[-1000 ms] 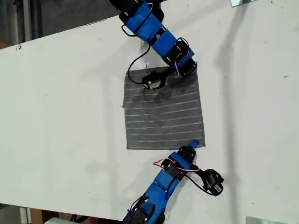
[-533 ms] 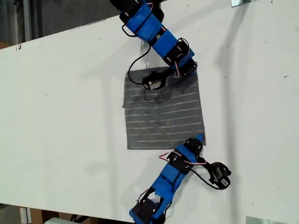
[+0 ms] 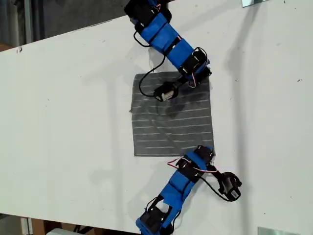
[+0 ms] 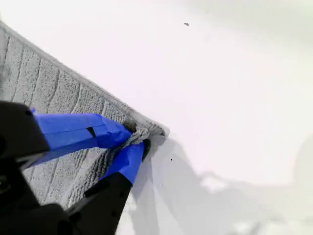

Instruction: Grasp corners of a square towel and fold twice.

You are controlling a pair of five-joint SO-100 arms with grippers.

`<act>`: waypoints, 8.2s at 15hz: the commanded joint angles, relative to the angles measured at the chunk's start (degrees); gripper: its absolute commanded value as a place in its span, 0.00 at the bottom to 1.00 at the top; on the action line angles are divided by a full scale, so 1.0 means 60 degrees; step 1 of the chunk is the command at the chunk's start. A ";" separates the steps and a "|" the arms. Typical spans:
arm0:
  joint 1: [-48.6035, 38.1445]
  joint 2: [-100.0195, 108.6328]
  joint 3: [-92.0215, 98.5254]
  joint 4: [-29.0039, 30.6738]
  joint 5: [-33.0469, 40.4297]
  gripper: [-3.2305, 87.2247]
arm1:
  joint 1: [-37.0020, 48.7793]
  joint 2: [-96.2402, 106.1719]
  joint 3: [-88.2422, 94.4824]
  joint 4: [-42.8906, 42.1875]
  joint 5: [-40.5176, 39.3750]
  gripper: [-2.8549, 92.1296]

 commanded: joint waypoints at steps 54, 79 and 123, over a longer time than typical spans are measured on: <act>-0.7676 0.9082 0.7324 0.2959 0.4395 0.30 | 0.6533 1.1997 1.0210 -0.0425 -0.4424 0.41; -0.8071 1.1499 1.2964 -0.0996 0.4058 0.29 | 0.6240 0.7573 0.8262 -0.1904 -0.3838 0.03; -0.9082 0.9712 1.3755 -0.2754 0.4863 0.29 | 0.9800 0.5127 0.8672 -0.0937 -0.4292 0.03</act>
